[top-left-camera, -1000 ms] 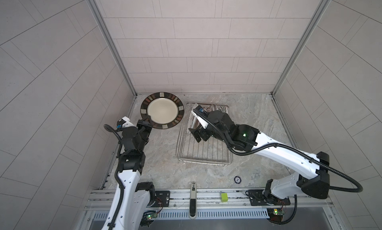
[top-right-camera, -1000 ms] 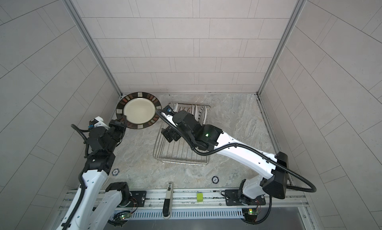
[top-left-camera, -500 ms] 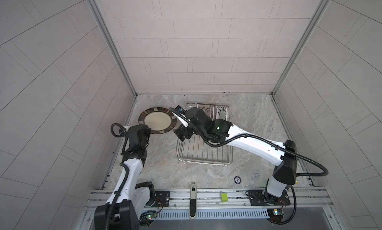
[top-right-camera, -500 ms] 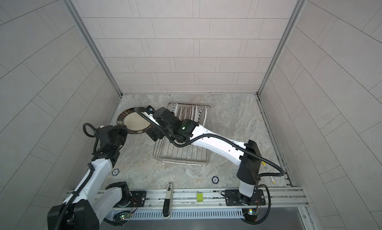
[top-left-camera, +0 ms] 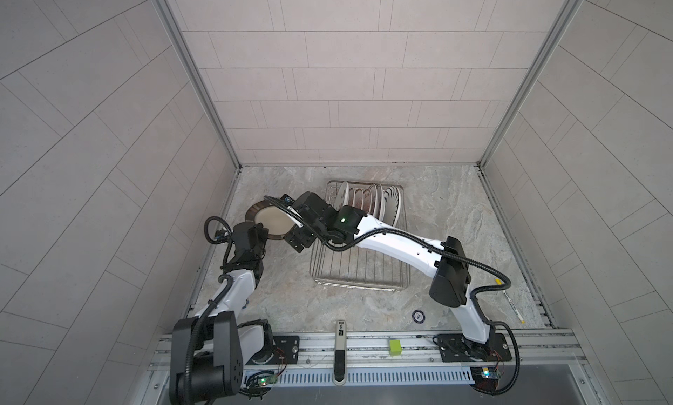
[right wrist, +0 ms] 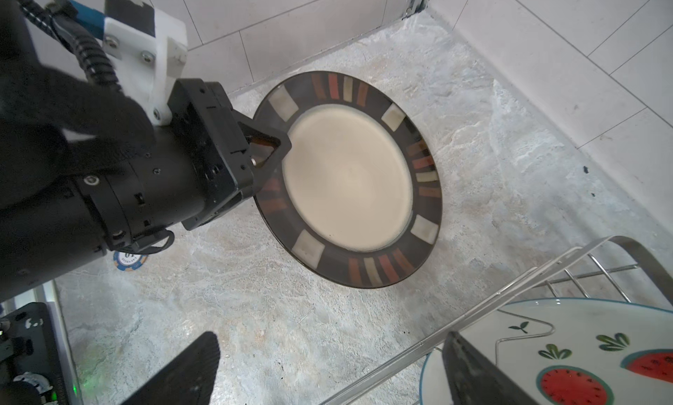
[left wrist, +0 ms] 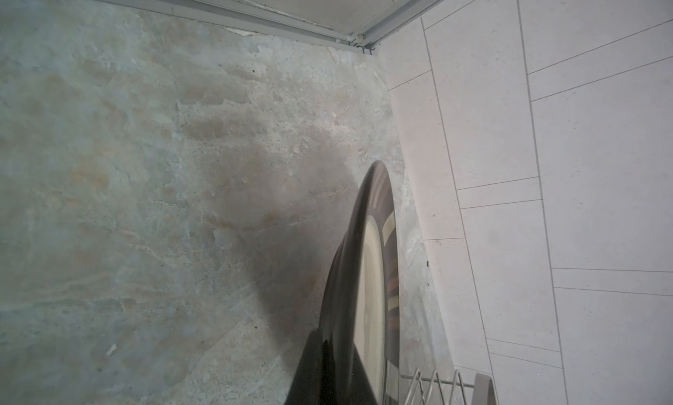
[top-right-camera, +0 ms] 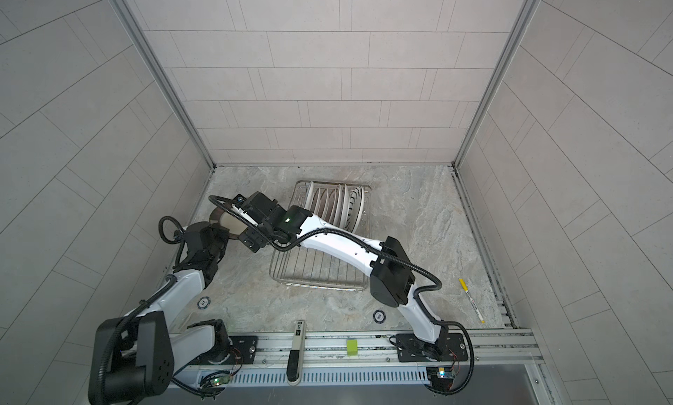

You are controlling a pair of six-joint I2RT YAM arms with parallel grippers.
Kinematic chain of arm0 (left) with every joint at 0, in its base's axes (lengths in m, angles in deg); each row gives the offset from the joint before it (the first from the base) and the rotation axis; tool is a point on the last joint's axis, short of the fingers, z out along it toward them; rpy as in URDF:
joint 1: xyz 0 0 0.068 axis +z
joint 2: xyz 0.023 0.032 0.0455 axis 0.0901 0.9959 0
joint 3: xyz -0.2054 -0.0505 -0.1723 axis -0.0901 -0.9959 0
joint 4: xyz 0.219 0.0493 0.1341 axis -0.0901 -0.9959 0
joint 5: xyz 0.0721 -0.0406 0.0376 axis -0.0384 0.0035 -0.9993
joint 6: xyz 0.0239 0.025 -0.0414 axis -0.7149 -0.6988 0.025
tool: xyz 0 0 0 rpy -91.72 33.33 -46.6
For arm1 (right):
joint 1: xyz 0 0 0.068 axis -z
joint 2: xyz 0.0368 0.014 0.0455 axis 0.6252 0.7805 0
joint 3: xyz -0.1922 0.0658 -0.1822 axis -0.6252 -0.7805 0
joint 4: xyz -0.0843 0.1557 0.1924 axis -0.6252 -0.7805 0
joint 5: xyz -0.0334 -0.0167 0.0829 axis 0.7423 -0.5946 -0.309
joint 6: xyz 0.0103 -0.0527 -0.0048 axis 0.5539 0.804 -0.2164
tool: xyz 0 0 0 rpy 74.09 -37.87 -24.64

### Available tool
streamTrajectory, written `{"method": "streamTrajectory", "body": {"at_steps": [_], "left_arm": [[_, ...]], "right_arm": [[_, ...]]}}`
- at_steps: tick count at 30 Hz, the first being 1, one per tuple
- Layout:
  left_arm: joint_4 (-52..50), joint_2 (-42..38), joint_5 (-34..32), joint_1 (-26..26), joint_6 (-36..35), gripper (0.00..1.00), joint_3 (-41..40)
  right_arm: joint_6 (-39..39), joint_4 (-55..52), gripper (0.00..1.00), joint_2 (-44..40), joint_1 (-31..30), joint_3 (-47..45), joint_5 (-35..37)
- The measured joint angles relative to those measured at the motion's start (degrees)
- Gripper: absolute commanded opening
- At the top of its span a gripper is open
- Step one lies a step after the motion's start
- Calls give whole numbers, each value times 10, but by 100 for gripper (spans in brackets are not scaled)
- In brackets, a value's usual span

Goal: Unload the plates from the dish rack
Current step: Place a plate at the top-left of the table.

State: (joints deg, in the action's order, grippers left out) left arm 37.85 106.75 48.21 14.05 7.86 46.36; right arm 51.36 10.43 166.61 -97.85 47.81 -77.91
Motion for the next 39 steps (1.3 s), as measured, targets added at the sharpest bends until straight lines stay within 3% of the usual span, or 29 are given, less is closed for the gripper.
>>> {"method": "streamTrajectory", "body": {"at_steps": [22,33,39], "left_arm": [[133,123,-29,0,14,0,-21],[294,250,-29,0,50,0,-25],[347,321,-28,0,54,3,11]], "right_arm": [[-17,-17,96,67,3,54,14],[-37,5,95,86,11,54,25],[-45,27,95,96,20,67,31]]}}
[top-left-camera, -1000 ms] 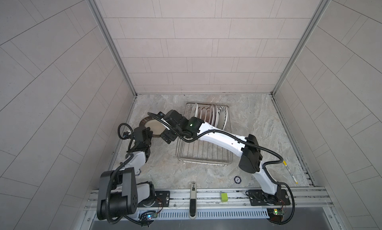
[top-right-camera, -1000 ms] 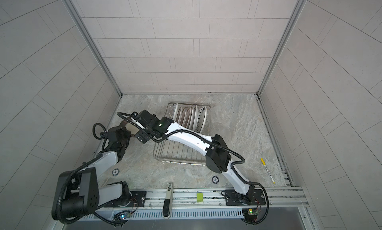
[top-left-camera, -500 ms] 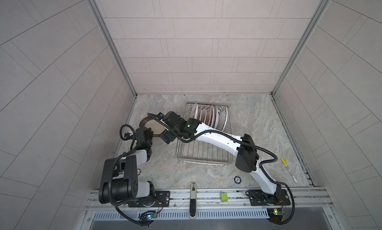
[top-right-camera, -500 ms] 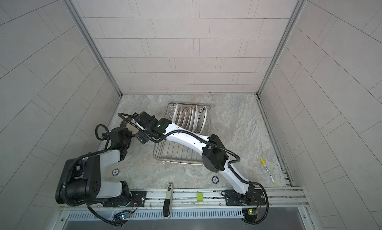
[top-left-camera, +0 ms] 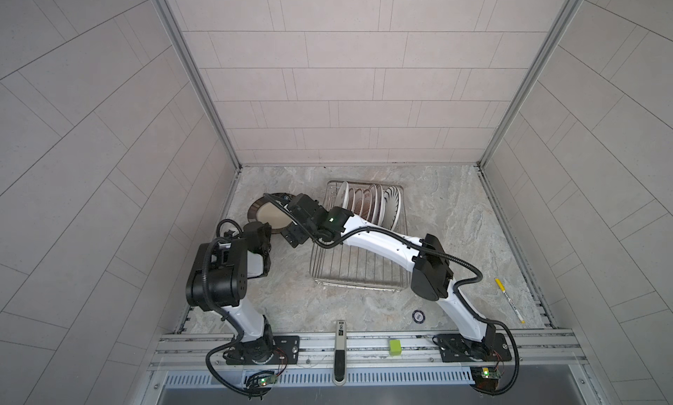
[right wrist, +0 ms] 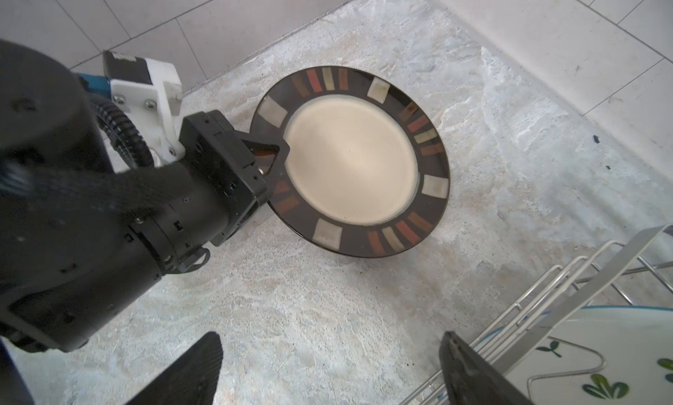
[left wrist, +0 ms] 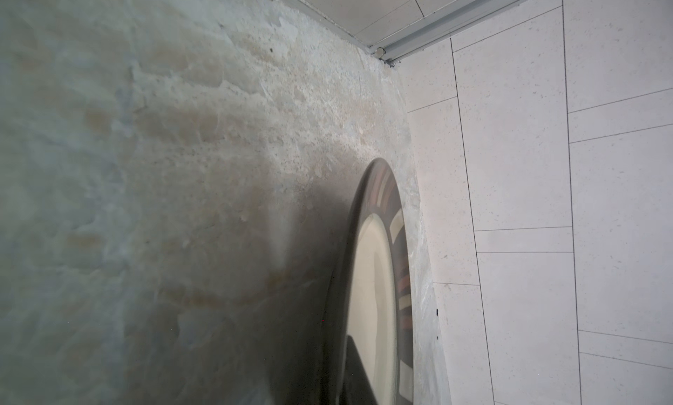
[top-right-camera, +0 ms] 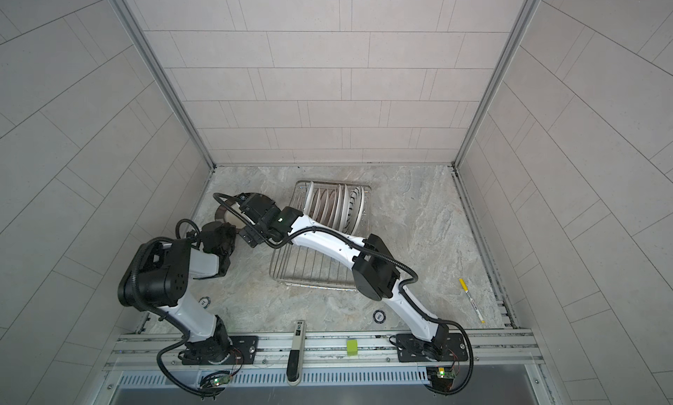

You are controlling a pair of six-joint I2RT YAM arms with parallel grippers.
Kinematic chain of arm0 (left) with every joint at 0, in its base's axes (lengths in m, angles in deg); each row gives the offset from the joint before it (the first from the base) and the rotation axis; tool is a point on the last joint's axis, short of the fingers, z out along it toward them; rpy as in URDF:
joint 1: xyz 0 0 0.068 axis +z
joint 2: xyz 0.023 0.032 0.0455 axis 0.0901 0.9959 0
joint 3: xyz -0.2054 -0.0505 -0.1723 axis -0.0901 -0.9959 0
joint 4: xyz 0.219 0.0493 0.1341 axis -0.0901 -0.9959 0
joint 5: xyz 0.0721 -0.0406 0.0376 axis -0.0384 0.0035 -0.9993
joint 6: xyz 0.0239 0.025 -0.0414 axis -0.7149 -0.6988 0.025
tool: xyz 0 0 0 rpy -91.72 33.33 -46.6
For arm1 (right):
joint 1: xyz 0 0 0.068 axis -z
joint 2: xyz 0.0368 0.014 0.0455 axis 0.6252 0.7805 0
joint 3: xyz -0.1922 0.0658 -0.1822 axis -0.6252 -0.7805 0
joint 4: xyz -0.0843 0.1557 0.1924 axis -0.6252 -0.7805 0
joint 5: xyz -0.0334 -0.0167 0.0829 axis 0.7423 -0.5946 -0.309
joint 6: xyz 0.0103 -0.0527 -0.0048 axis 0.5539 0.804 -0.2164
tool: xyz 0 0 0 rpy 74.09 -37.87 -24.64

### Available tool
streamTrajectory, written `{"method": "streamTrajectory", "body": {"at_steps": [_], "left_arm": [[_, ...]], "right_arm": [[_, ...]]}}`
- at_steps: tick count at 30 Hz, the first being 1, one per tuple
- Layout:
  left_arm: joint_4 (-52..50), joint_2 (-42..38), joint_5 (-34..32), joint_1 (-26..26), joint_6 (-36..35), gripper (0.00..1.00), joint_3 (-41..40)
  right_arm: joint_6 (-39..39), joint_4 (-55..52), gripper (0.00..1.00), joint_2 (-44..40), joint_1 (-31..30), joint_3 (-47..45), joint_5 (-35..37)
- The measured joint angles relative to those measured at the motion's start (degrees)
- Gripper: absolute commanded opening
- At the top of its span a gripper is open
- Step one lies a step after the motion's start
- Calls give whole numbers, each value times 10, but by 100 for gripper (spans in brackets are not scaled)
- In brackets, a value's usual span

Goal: Unload the plates from the dish rack
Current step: Place a plate at the top-left of the table.

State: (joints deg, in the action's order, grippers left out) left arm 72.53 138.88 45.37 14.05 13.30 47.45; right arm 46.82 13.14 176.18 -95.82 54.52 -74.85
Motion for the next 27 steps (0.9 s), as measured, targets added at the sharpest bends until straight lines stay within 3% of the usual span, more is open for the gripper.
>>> {"method": "streamTrajectory", "body": {"at_steps": [9,15,27], "left_arm": [[60,73,-3,-3,6,13,33],[42,88,-16,-7,-11,19,38],[38,92,-26,-10,-38,44,53]], "right_arm": [[-9,16,94,28,24,20,0],[-8,16,94,30,23,23,0],[-4,16,94,31,23,39,0]]}}
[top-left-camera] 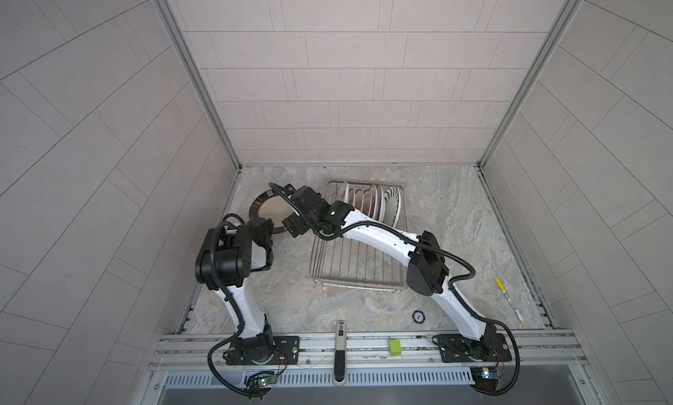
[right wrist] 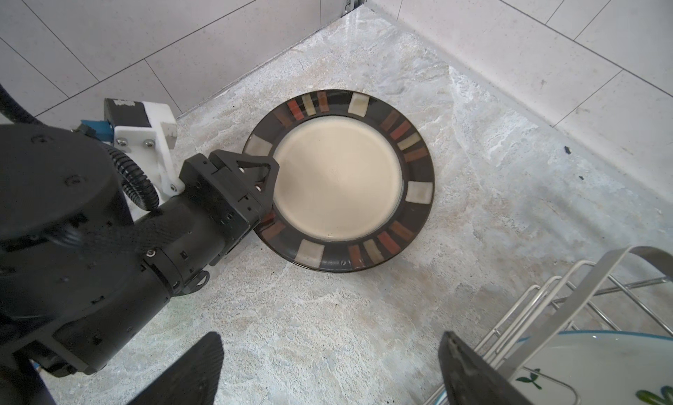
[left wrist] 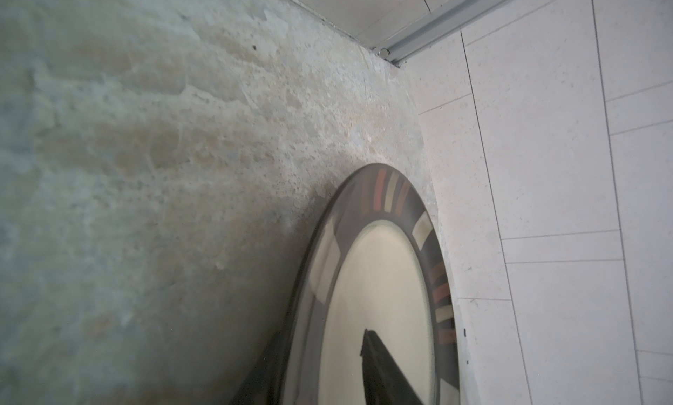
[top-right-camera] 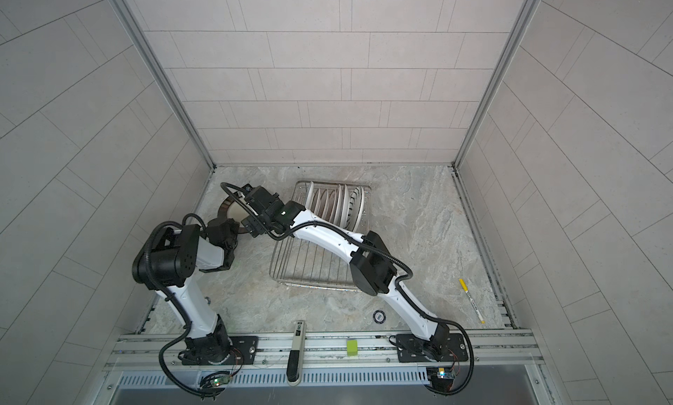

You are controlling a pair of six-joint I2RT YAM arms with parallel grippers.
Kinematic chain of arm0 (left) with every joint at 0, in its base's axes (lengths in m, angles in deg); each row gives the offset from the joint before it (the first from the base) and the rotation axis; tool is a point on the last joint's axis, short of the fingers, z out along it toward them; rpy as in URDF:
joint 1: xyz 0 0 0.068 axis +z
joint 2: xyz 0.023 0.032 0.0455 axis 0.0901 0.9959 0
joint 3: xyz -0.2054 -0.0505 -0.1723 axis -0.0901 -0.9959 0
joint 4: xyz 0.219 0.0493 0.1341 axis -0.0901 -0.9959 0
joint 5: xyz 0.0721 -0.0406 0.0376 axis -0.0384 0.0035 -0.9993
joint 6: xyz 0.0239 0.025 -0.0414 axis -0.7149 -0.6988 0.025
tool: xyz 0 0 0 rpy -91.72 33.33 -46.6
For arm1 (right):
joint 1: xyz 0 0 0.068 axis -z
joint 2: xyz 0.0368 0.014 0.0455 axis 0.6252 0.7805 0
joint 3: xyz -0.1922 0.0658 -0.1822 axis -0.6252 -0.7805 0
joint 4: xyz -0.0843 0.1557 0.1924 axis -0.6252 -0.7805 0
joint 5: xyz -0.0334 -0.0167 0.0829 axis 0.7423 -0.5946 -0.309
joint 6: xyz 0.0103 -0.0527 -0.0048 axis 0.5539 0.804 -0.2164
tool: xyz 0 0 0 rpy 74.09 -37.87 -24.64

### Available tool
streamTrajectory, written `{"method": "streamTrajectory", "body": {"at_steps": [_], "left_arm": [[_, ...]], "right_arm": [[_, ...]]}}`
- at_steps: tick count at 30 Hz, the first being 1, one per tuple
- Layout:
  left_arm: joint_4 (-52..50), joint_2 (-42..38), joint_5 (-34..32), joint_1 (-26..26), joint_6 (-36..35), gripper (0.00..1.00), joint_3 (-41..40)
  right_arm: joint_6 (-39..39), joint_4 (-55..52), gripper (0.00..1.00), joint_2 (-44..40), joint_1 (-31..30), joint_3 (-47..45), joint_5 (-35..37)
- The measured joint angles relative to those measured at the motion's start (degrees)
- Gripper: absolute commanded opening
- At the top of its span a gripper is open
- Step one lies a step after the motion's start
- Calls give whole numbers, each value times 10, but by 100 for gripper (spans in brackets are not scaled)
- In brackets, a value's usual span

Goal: Unload the plates from the dish rack
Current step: Place a plate at the top-left of the table.

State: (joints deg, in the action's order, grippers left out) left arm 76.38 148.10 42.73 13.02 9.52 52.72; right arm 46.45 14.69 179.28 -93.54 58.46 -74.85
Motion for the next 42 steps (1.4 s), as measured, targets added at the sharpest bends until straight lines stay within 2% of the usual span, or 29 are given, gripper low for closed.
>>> {"method": "streamTrajectory", "body": {"at_steps": [4,9,13,21,24,35,39,42], "left_arm": [[7,-1,-4,0,-5,56,0],[5,-30,-23,-3,-8,83,-21],[-5,-63,-41,-3,-9,99,-37],[-51,-125,-70,-3,-7,100,-68],[-76,-160,-76,-3,-11,100,-71],[-146,-262,-65,-3,-23,100,-80],[-186,-321,-56,-8,-33,100,-83],[-219,-372,-49,-14,-47,100,-83]], "right_arm": [[4,-1,95,0,-1,1,-2],[19,-8,97,1,-6,20,-5],[29,-9,98,1,-17,31,-2],[26,-32,100,-3,-41,31,32],[12,-33,100,-24,-44,5,45],[-9,28,100,-212,-45,-196,92],[-15,49,99,-287,-45,-268,122],[-16,46,100,-322,-45,-288,141]]}}
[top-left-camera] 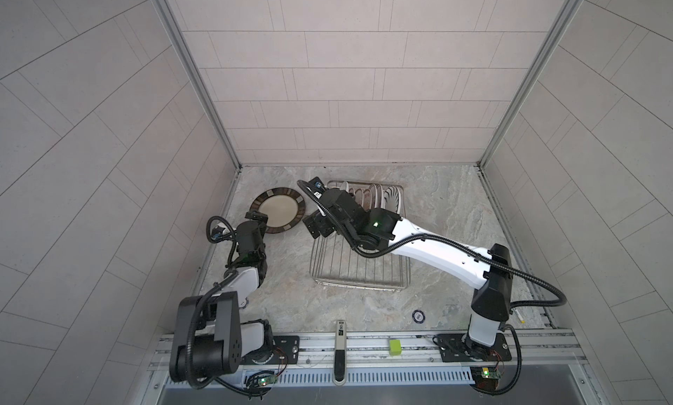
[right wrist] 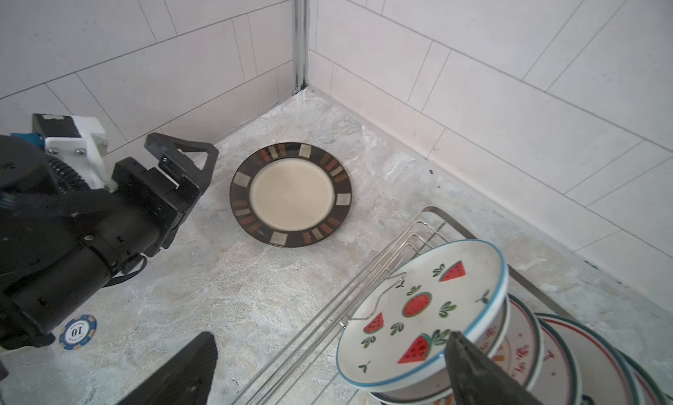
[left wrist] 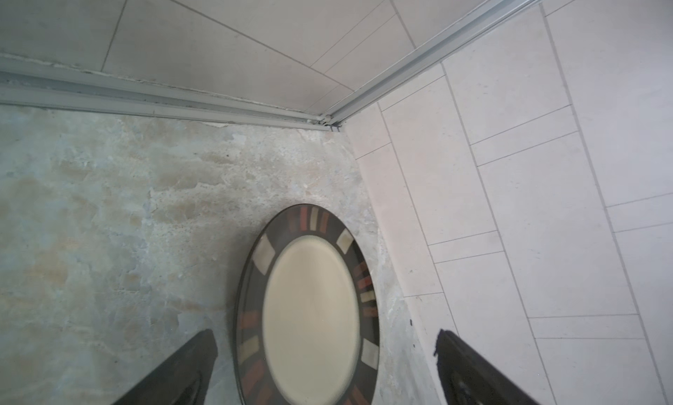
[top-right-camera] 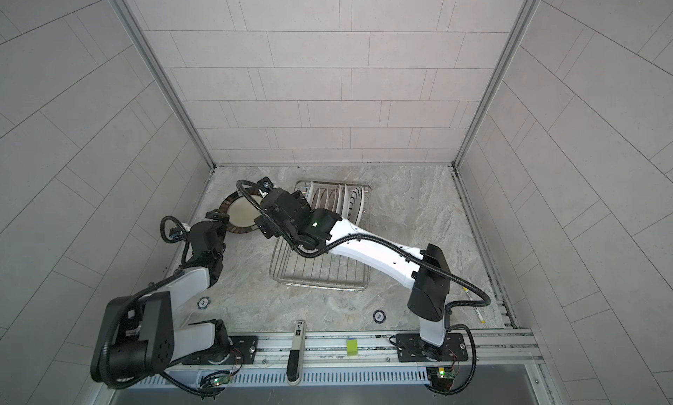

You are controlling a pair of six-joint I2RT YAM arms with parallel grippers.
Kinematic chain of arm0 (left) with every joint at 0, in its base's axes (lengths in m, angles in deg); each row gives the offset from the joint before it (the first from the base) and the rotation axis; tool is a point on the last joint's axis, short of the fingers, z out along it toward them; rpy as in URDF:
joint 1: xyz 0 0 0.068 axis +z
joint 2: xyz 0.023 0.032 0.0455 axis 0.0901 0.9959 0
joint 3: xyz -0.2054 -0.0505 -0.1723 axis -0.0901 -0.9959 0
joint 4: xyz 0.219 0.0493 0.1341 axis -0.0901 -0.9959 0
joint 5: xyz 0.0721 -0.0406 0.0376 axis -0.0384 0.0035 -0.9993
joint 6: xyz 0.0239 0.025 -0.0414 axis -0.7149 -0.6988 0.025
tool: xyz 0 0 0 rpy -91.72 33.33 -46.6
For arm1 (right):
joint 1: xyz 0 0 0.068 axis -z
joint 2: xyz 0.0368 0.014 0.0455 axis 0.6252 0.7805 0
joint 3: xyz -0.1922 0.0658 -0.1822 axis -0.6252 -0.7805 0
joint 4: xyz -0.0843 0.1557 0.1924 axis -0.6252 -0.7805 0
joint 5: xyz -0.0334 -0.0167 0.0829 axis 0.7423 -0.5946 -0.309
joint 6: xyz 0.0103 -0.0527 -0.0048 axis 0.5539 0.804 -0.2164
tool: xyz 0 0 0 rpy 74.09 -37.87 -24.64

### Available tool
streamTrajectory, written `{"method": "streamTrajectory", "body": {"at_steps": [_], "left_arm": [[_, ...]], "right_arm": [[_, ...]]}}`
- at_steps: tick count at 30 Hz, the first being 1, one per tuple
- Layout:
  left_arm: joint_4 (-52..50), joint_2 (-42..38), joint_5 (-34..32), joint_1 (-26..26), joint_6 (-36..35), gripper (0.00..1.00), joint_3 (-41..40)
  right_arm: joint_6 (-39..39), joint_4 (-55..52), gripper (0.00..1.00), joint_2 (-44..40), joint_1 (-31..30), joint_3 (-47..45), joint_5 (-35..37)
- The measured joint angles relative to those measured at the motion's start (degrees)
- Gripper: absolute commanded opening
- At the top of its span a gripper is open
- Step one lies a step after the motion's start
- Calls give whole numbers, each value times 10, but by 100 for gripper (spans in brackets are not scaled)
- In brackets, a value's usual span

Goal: Unload the plates from the dish rack
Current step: Place a plate at the top-left of the table, then pick up the plate from the dish rack.

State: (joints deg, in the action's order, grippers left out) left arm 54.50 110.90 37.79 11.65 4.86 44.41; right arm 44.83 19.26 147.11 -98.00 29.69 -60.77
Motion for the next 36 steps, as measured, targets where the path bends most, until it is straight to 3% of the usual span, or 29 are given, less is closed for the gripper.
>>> {"method": "streamTrajectory", "body": {"at_steps": [6,13,17,24,29,36], "left_arm": [[-58,-66,30,-26,-40,100,9],[-105,-110,90,-70,-103,100,33],[-113,-143,143,-79,-134,100,34],[-113,-202,235,-97,-162,100,30],[-122,-223,278,-121,-175,99,22],[-119,-221,299,-129,-181,98,-11]], "right_arm": [[-32,-26,100,-25,16,-12,82],[-95,-24,94,-64,106,-101,66],[-121,-28,86,-81,122,-116,76],[-186,-50,70,-93,111,-101,121],[-247,-68,69,-71,104,-63,158],[-281,-114,68,36,64,60,231]]}}
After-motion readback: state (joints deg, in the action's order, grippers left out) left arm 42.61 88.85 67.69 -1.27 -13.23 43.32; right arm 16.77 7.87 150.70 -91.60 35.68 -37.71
